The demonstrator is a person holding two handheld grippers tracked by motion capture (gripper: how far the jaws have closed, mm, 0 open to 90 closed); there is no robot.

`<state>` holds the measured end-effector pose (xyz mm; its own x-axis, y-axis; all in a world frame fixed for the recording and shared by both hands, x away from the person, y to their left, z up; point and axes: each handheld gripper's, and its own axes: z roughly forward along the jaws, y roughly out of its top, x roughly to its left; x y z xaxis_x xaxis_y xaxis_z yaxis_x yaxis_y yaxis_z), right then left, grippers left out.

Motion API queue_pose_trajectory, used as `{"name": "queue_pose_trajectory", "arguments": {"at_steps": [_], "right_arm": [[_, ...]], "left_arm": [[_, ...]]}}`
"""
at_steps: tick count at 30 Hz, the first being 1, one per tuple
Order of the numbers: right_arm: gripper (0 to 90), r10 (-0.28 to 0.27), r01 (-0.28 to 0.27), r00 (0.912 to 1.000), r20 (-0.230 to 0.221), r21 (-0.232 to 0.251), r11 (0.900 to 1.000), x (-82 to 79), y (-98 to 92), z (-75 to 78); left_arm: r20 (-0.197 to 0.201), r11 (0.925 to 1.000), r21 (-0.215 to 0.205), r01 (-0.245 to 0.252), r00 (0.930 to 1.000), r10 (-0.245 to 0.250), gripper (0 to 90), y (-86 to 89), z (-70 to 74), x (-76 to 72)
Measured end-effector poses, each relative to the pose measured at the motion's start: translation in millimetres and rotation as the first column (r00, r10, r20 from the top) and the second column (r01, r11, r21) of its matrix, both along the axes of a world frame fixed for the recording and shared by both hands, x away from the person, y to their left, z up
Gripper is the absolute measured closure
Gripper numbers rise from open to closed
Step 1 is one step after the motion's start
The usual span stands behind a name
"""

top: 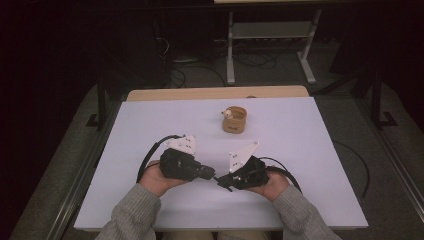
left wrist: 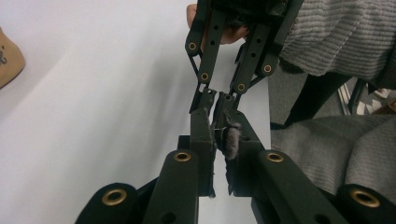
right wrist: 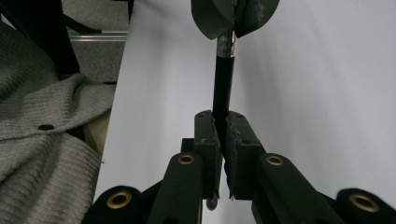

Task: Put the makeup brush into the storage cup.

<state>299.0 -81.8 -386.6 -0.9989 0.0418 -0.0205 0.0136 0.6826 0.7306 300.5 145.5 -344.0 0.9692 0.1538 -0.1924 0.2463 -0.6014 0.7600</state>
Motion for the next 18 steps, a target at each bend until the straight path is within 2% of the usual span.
{"name": "queue_pose_trajectory", "arguments": {"at_steps": [1, 5, 8, 11, 13, 15, 17, 18], "right_arm": [[83.1, -0.002, 0.002, 1.0000, -0.004, -0.001, 1.000, -0.3, 0.4, -0.2], [80.2, -0.006, 0.006, 1.0000, 0.001, -0.012, 1.000, -0.8, 2.6, 0.8], [74.1, 0.003, -0.005, 0.9994, -0.036, -0.031, 1.000, 0.0, 3.6, 5.9], [76.6, 0.006, -0.007, 0.9995, -0.029, -0.042, 0.999, 1.7, 3.1, 9.8], [81.9, 0.001, -0.003, 0.9987, -0.051, -0.044, 0.999, 3.4, 2.2, 10.5], [82.6, 0.006, -0.008, 0.9991, -0.043, -0.041, 0.999, 3.3, 2.1, 10.1], [82.7, 0.006, -0.008, 0.9986, -0.052, -0.045, 0.999, 3.0, 2.2, 9.6], [82.7, -0.007, 0.005, 0.9984, -0.056, -0.034, 0.999, 2.4, 1.8, 9.2]], "left_arm": [[0.016, 0.9999, 0.014, -0.001, 0.9999, 0.001, 83.8, -0.8, 1.3, -0.8], [0.017, 0.9993, 0.037, 0.008, 0.9998, -0.008, 84.1, -4.6, 5.5, -2.0], [0.023, 0.9986, 0.050, 0.019, 0.9995, -0.020, 84.1, -6.8, 8.6, -0.8], [0.022, 0.9989, 0.042, 0.020, 0.9995, -0.021, 84.2, -8.1, 11.5, -1.0], [0.027, 0.9986, 0.049, 0.019, 0.9994, -0.020, 84.1, -9.0, 12.5, -0.8], [0.026, 0.9982, 0.052, 0.028, 0.9992, -0.030, 84.0, -9.4, 12.4, 0.6], [0.021, 0.9988, 0.049, 0.008, 0.9997, -0.009, 81.5, -9.7, 11.8, 0.4], [0.023, 0.9988, 0.049, 0.000, 0.9997, -0.002, 69.6, -9.9, 11.3, 0.7]]}}
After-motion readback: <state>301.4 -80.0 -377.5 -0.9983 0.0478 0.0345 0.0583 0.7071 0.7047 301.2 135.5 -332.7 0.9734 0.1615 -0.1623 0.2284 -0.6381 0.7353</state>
